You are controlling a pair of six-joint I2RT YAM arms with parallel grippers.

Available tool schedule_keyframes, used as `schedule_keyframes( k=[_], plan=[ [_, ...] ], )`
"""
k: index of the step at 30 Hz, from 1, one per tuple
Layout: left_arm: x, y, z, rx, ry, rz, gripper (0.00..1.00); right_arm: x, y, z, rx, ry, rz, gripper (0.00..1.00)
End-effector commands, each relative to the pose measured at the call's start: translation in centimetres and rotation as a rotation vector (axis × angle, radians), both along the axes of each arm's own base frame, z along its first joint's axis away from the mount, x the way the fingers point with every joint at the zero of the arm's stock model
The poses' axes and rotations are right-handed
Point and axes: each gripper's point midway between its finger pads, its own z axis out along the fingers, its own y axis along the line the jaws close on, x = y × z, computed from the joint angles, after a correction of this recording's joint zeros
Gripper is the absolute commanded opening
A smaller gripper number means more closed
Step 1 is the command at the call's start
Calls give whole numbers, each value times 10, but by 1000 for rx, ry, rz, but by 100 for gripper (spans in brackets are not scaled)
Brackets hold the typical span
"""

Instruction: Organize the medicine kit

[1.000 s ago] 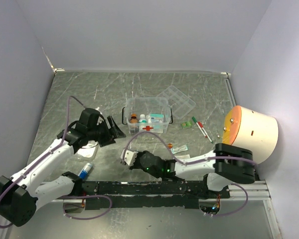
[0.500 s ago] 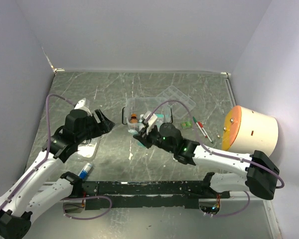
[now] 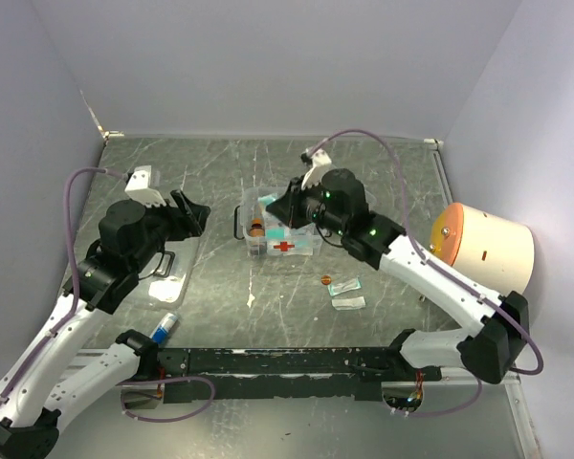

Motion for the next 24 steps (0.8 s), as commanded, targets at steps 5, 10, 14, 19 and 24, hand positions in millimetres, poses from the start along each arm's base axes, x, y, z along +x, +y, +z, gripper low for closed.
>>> schedule_keyframes(
  k=[5,10,14,19,24],
  plan=[
    [-5,-19,14,-60,-96,-117,80,51,-51,-35,-63,301,-272,0],
    [-9,-27,13,-78,-80,-162,84,77,-68,-63,-141,360,-373,0],
    [-12,-29,13,-98,-90,-176,91,93,-71,-84,-211,374,-419,0],
    [-12,-30,12,-109,-85,-181,96,108,-70,-113,-297,389,-428,0],
    [-11,-31,9,-111,-77,-178,96,109,-55,-146,-317,450,-360,0]
  ],
)
